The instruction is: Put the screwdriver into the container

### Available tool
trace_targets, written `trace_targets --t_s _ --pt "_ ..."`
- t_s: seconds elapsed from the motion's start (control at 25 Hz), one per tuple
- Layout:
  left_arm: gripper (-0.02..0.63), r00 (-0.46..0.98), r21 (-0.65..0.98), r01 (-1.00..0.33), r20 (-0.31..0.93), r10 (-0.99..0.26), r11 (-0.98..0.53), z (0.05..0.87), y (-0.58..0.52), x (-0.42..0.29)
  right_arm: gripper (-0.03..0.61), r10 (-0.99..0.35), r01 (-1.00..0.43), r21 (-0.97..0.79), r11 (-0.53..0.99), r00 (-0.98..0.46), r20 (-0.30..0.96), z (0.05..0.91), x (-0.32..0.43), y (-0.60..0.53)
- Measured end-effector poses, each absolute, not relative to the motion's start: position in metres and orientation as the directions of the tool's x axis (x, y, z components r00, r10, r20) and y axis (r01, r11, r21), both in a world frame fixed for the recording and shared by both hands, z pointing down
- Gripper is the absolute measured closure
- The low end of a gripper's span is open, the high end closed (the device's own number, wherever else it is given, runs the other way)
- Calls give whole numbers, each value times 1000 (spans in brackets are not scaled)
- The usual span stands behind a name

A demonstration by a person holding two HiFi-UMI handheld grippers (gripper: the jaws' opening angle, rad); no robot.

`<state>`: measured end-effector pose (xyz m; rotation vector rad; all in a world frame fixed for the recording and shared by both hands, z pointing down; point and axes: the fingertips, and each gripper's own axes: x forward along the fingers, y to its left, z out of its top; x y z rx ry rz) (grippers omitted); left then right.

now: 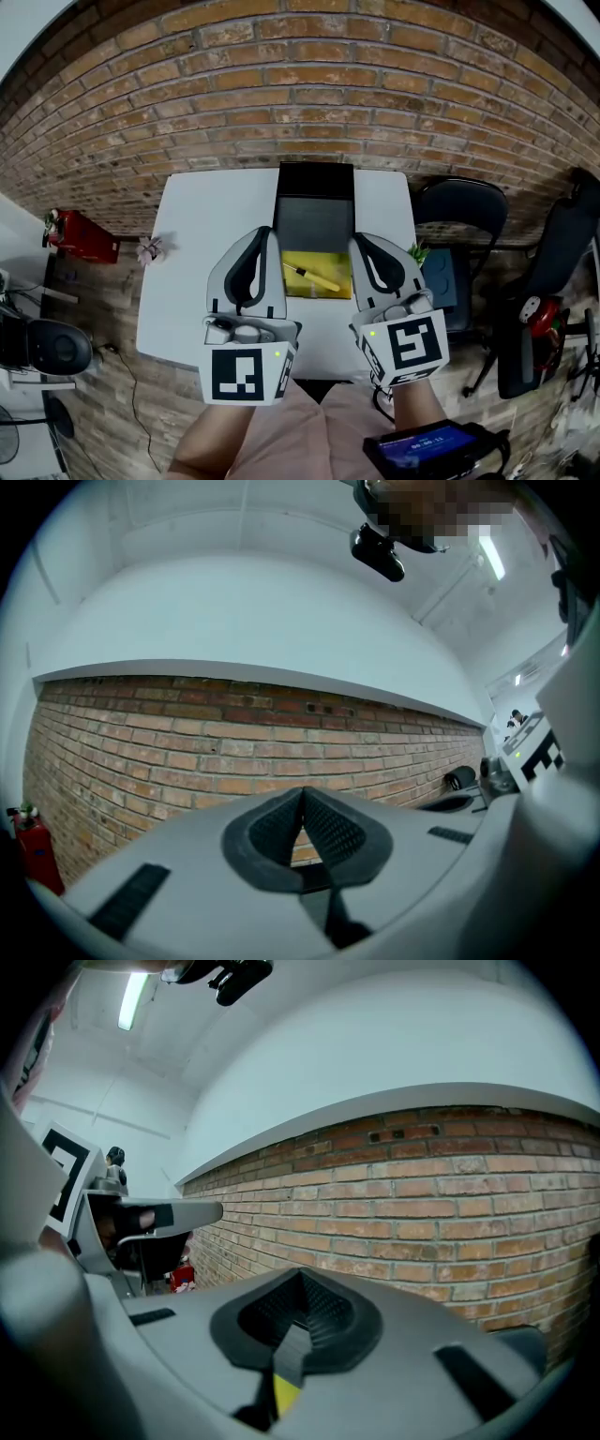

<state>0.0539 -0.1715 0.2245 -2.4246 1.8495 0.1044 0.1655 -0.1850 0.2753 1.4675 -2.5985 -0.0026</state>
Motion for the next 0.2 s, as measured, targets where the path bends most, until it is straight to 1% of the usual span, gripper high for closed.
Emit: trace_targets --t_s 0.2 --pt "601 262 -29 -965 -105 -959 -260 227 -174 54 580 -849 -849 77 523 -510 138 278 165 -187"
